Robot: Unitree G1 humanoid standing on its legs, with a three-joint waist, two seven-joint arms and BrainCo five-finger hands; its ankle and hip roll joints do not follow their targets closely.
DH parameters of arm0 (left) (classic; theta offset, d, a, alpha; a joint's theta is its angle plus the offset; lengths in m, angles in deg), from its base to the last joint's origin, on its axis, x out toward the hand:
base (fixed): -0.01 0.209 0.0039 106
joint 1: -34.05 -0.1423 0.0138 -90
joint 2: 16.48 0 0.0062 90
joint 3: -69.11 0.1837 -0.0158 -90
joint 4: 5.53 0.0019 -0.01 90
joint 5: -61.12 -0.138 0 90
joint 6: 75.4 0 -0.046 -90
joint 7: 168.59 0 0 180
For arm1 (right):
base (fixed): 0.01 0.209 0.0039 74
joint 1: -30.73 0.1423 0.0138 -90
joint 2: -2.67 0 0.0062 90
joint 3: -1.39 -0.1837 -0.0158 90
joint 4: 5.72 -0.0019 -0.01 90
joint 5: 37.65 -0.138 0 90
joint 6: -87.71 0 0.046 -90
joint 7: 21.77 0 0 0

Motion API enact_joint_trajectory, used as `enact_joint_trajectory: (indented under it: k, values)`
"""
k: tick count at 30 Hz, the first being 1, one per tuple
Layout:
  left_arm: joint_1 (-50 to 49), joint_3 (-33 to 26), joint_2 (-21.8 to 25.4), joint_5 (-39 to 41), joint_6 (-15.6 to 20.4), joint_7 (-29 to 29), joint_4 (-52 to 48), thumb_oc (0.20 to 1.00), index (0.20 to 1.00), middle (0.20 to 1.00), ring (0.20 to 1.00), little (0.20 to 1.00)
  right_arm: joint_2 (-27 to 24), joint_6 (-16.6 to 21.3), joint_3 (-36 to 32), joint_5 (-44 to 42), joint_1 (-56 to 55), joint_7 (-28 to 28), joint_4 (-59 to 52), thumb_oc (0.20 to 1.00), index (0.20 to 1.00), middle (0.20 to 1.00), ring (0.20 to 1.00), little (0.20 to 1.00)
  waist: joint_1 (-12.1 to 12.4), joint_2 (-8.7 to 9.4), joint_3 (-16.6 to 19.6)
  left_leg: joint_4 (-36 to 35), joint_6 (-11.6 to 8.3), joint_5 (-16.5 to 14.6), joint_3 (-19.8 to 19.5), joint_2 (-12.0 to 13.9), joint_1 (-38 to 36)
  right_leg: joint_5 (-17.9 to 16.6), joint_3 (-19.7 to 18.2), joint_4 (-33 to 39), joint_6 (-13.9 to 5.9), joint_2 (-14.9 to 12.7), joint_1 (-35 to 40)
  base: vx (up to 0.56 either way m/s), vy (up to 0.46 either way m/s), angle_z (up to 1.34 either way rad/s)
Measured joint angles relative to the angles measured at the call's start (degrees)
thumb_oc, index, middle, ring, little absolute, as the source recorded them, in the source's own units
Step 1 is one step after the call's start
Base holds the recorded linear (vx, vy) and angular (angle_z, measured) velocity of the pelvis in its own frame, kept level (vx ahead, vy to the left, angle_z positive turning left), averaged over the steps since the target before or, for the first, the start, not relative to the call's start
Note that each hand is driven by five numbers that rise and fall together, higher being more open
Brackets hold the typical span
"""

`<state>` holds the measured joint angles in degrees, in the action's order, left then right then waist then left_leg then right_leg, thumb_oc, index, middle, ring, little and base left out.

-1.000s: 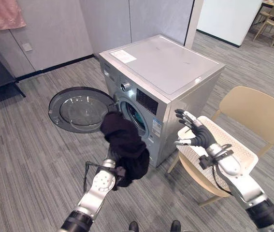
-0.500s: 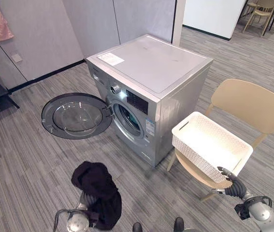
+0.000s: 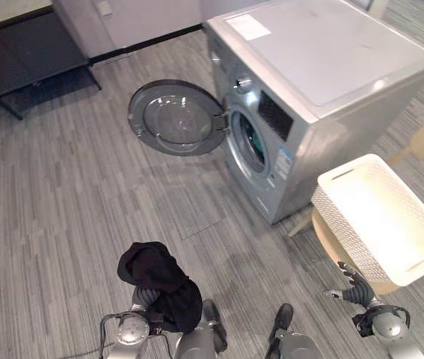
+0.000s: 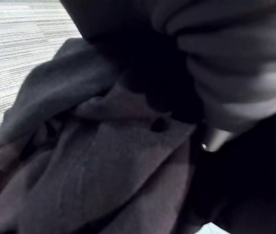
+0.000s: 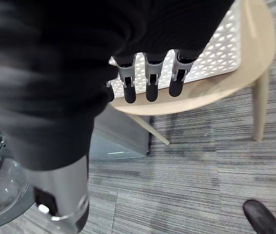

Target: Grab the laundry basket,head to the washer,open it,put in the laundry and shut it.

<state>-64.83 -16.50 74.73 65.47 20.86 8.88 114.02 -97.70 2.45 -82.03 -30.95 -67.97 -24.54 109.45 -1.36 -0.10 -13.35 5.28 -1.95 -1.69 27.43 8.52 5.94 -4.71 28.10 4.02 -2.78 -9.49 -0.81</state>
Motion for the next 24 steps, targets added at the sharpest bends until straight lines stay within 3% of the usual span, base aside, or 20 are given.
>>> enact_joint_trajectory:
  k: [1, 4, 5, 7, 8, 9, 10, 12, 14, 16, 19, 21, 22, 24]
  values:
    - [0.53, 0.21, -0.04, 0.0, -0.18, -0.01, 0.4, 0.2, 0.2, 0.2, 0.2, 0.2, 0.84, -0.46, 0.68, 0.08, 2.12, -0.36, 0.59, 1.0, 1.0, 1.0, 1.0, 1.0, 0.2, 0.26, -0.02, -2.55, 0.66, 2.66, -1.13, -0.98, -1.01, 0.16, 0.4, -1.07, -1.46, -0.9, -0.02, 0.24, 0.371, 0.48]
    - [2.38, 0.62, 0.72, 0.01, -0.2, 0.01, 0.27, 0.2, 0.2, 0.2, 0.2, 0.2, 2.35, -0.87, 1.42, 0.14, 2.97, -0.35, 0.53, 1.0, 1.0, 1.0, 1.0, 1.0, 0.39, 2.36, 0.27, -2.14, 3.08, 1.9, -3.53, -5.54, -1.11, 0.1, -0.85, -4.27, -2.82, -4.99, -0.13, 0.14, 0.212, 0.53]
    - [2.71, 0.7, 1.06, 0.0, -0.21, 0.02, 0.24, 0.2, 0.2, 0.2, 0.2, 0.2, 2.56, -0.92, 1.97, 0.14, 2.95, -0.36, 0.53, 1.0, 1.0, 1.0, 1.0, 1.0, 0.24, 2.48, 0.31, -1.95, 3.2, 2.03, -3.88, -5.52, -1.16, 0.97, -0.98, -6.11, -3.25, -5.92, -0.92, 0.14, 0.155, 0.5]
    - [4.34, 1.05, 2.68, -0.02, -0.19, -0.07, 0.12, 0.2, 0.2, 0.2, 0.2, 0.2, 3.04, -0.85, 3.3, 0.14, 4.14, -0.19, 0.64, 1.0, 1.0, 1.0, 1.0, 1.0, 0.14, 2.68, 0.07, -1.55, 4.74, 1.2, -6.78, -7.11, -1.09, 2.3, -5.88, -12.86, -4.3, -7.38, -2.59, 0.22, 0.196, 0.56]
    - [4.81, 1.53, 3.07, -0.02, -0.38, -0.04, 0.28, 0.2, 0.2, 0.2, 0.2, 0.2, 3.02, -0.91, 3.72, 0.14, 4.24, -0.16, 0.56, 1.0, 1.0, 1.0, 1.0, 1.0, -0.33, 2.27, 0.09, -1.75, 4.93, 1.37, -8.0, -6.79, -1.12, 5.06, -8.92, -17.31, -4.36, -7.76, -4.47, 0.14, 0.112, 0.67]
    - [6.07, 1.87, 3.67, -0.02, -0.03, -0.11, 0.2, 0.2, 0.2, 0.2, 0.2, 0.2, 3.1, -0.79, 4.94, 0.14, 4.35, 0.01, 0.22, 1.0, 1.0, 1.0, 1.0, 1.0, -0.18, 2.73, 0.11, -3.7, 6.48, 1.16, -10.34, -7.15, -1.99, 9.05, -16.83, -21.77, -4.28, -4.44, -8.42, 0.14, 0.068, 0.75]
    - [6.61, 1.8, 3.86, -0.02, -0.07, -0.3, 0.72, 0.2, 0.2, 0.2, 0.2, 0.2, 3.07, -0.68, 5.12, 0.14, 4.32, 0.05, -0.11, 1.0, 1.0, 1.0, 1.0, 1.0, -0.29, 2.8, 0.12, -4.84, 6.25, 2.2, -10.77, -7.2, -2.49, 9.87, -18.73, -21.69, -3.69, -2.41, -10.01, 0.18, 0.028, 0.6]
    - [6.24, 1.91, 4.06, -0.02, -0.06, -0.26, 0.7, 0.2, 0.2, 0.2, 0.2, 0.2, 3.13, -0.75, 5.17, 0.12, 4.77, 0.09, 0.15, 1.0, 1.0, 1.0, 1.0, 1.0, -0.07, 3.85, 0.1, -5.72, 6.57, 2.29, -10.81, -7.85, -3.48, 9.36, -17.8, -20.01, -3.31, -0.03, -13.32, 0.21, 0.025, 0.3]
    - [6.0, 2.26, 3.51, -0.02, -0.2, -0.52, 1.11, 0.2, 0.2, 0.2, 0.2, 0.2, 3.17, -0.73, 5.22, 0.02, 5.81, 0.06, 0.58, 1.0, 1.0, 1.0, 1.0, 1.0, -1.24, 3.43, -0.45, -5.66, 6.84, 1.37, -14.17, -7.79, -3.16, 8.51, -18.11, -17.31, -3.67, 2.7, -15.49, 0.22, -0.006, 0.57]
    - [5.85, 3.01, 2.83, -0.03, -0.15, -0.3, 1.47, 0.2, 0.2, 0.2, 0.2, 0.2, 3.23, -0.91, 5.24, -0.12, 5.19, 0.19, 0.62, 1.0, 1.0, 1.0, 1.0, 1.0, -1.68, 3.67, -1.16, -6.41, 6.76, 1.3, -15.94, -7.51, -4.4, 5.86, -17.88, -14.94, -3.61, 3.83, -17.2, 0.34, -0.023, 0.67]
    - [4.51, 3.28, 2.78, -0.07, -0.5, -0.02, 1.96, 0.2, 0.2, 0.2, 0.2, 0.2, 3.31, -0.95, 5.2, -0.18, 5.21, 0.26, 0.66, 1.0, 1.0, 1.0, 1.0, 1.0, -1.71, 3.89, -1.48, -6.4, 4.57, 0.01, -18.58, -6.84, -5.67, 2.0, -14.61, -9.93, -3.81, 3.57, -16.4, 0.23, -0.042, 0.36]
    - [3.8, 3.73, 2.69, -0.12, -0.64, 0.09, 1.86, 0.2, 0.2, 0.2, 0.2, 0.2, 2.93, -0.96, 5.07, -0.34, 4.94, 0.32, 0.76, 1.0, 1.0, 1.0, 1.0, 1.0, -1.53, 2.79, -1.83, -6.3, 2.27, -0.27, -18.89, -5.06, -7.12, 0.08, -11.12, -7.07, -2.66, 5.48, -12.51, 0.2, -0.095, 0.29]
    - [3.11, 3.7, 2.64, -0.19, -0.63, 0.12, 1.8, 0.2, 0.2, 0.2, 0.2, 0.2, 2.84, -0.94, 5.08, -0.53, 5.12, 0.38, 0.75, 1.0, 1.0, 1.0, 1.0, 1.0, -1.56, 2.49, -1.97, -6.32, 2.06, 0.07, -18.79, -4.28, -8.11, -0.16, -9.86, -7.58, -0.8, 6.08, -11.52, 0.4, -0.173, 0.32]
    - [2.93, 3.86, 2.05, -0.37, -0.63, 0.29, 1.34, 0.2, 0.2, 0.2, 0.2, 0.2, 2.66, -0.84, 4.79, -0.55, 4.01, 0.49, 0.78, 1.0, 1.0, 1.0, 1.0, 1.0, -2.18, 1.68, -1.95, -5.38, 1.49, 0.08, -19.73, -2.13, -9.24, 2.84, -8.88, -7.96, 2.94, 7.71, -8.38, 0.36, -0.197, 0.71]
